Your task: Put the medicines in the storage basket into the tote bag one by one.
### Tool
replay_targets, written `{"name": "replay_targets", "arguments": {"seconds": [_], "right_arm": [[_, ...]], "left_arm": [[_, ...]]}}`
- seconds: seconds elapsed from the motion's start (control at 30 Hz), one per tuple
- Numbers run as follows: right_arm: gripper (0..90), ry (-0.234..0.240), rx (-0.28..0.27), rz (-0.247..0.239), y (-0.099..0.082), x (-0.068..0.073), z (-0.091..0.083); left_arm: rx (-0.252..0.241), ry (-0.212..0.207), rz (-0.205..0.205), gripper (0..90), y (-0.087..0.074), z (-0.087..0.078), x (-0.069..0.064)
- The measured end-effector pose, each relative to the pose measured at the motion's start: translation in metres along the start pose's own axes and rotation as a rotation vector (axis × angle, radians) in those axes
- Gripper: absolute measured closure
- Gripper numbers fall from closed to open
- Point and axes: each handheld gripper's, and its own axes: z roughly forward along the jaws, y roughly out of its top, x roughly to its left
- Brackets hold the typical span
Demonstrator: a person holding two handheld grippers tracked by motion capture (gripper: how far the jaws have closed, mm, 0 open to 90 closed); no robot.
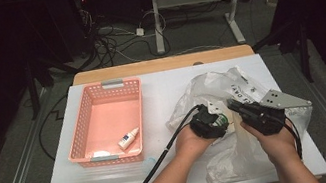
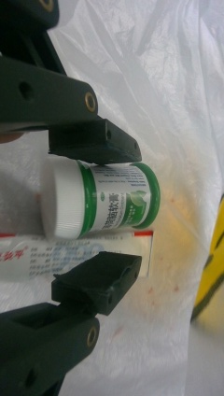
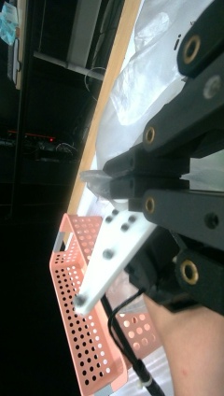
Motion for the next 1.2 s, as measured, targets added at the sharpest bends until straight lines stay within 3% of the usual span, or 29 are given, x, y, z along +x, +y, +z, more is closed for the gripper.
{"name": "replay_targets", "arguments": {"seconds": [0.6,1.13,1.2], "right_arm": [[90.0,-0.008,-0.001,-0.006,0.002,0.001,-0.002],[90.0,-0.009,-0.004,-0.007,0.002,0.002,-0.002],[90.0,-0.009,-0.003,-0.007,0.002,0.002,-0.002]], "left_arm": [[-0.057,-0.126,-0.031,25.3,-0.032,-0.053,-0.018],[-0.082,-0.123,-0.034,0.1,-0.071,-0.095,-0.025],[-0.081,-0.119,-0.029,0.0,-0.074,-0.100,-0.026]]}}
